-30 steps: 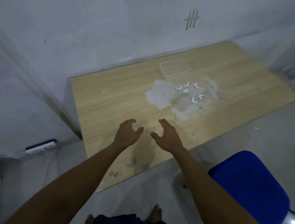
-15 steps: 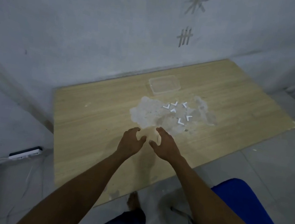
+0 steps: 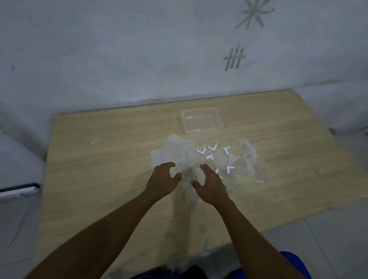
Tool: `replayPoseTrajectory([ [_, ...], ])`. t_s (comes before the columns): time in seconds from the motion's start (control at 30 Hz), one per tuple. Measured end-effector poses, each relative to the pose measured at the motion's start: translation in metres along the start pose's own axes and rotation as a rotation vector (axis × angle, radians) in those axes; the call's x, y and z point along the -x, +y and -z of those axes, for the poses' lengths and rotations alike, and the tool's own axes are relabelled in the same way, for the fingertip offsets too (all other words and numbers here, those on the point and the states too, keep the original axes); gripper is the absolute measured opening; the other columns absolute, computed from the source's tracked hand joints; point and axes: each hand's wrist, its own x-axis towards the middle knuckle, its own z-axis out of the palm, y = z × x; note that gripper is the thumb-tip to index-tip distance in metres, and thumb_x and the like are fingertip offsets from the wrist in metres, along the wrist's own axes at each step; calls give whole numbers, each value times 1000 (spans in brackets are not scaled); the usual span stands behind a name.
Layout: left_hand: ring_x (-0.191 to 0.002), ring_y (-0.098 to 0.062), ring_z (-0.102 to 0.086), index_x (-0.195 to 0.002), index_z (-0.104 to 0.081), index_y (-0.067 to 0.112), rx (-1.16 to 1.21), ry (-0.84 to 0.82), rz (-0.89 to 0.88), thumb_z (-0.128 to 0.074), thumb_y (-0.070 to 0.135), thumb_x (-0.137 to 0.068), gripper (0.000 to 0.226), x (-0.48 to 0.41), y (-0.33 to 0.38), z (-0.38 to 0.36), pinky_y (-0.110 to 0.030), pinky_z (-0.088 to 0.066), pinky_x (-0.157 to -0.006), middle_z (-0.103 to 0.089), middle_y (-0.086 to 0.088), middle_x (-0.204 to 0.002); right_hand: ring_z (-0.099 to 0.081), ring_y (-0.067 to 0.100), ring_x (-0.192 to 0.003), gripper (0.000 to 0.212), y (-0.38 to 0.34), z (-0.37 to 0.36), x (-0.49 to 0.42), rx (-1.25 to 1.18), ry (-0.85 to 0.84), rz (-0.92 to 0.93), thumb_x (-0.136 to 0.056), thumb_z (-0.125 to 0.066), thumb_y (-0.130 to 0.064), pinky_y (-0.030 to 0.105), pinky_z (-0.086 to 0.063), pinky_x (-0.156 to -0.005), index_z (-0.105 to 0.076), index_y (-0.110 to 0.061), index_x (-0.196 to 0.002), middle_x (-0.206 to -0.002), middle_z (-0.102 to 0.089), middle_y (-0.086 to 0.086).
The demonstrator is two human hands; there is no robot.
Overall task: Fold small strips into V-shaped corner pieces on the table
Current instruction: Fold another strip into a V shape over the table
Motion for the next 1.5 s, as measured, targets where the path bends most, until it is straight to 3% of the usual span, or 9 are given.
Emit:
replayPoseTrajectory([
  [0.23,-134,-24,-41,-136,-47,9,29,28,90,-56,37,-91,54,-20,15,-15,-34,-31,-112,-48,-9,-143,-34,26,-141,66,21,18,-31,8,-61,32,-88,-62,-28,36,-28,-114,-35,-7,-144,-151,-39,11],
  [0.53,-132,-26,-43,-136,-48,7,19,130,220,-55,34,-91,52,-59,64,-53,-35,-32,-112,-50,-12,-141,-42,29,-134,60,71,76,-83,87,-177,156,-88,-60,-24,41,-38,-108,-38,-10,-141,-144,-46,9],
  [0.67,-126,-28,-48,-131,-52,9,-8,97,246,-53,30,-92,44,-71,87,-74,-37,-38,-107,-54,-12,-135,-33,29,-140,62,93,99,-102,135,-211,145,-90,-58,-21,40,-30,-115,-33,-7,-145,-151,-38,11],
  [0.77,-115,-27,-54,-118,-58,5,-15,78,282,-52,24,-91,34,-71,102,-97,-36,-42,-101,-61,-14,-122,-43,31,-132,50,118,110,-103,181,-266,173,-88,-55,-12,38,-34,-111,-44,-1,-136,-140,-49,16],
  [0.87,-122,-26,-51,-122,-57,5,7,56,302,-52,22,-91,36,-73,112,-107,-32,-37,-105,-58,-13,-129,-50,35,-123,42,132,119,-105,191,-266,144,-85,-55,-3,37,-37,-102,-51,4,-126,-130,-56,20],
  [1.03,-128,-20,-48,-126,-58,8,64,63,340,-59,20,-88,40,-80,115,-112,-27,-35,-107,-55,-8,-136,-38,23,-136,60,137,121,-110,232,-363,120,-88,-53,-7,31,-34,-111,-33,-11,-145,-148,-39,9],
  [1.17,-125,-19,-51,-126,-57,9,58,31,352,-59,18,-88,39,-84,108,-115,-27,-37,-105,-56,-7,-134,-44,24,-130,57,133,114,-113,243,-360,102,-87,-54,-6,32,-41,-105,-40,-14,-142,-141,-44,10],
  [1.5,-119,-19,-54,-123,-59,11,61,24,379,-59,16,-86,37,-92,92,-121,-30,-43,-102,-57,-6,-131,-41,22,-130,47,131,102,-120,348,-349,157,-90,-55,-11,33,-40,-106,-46,-18,-136,-138,-45,6],
])
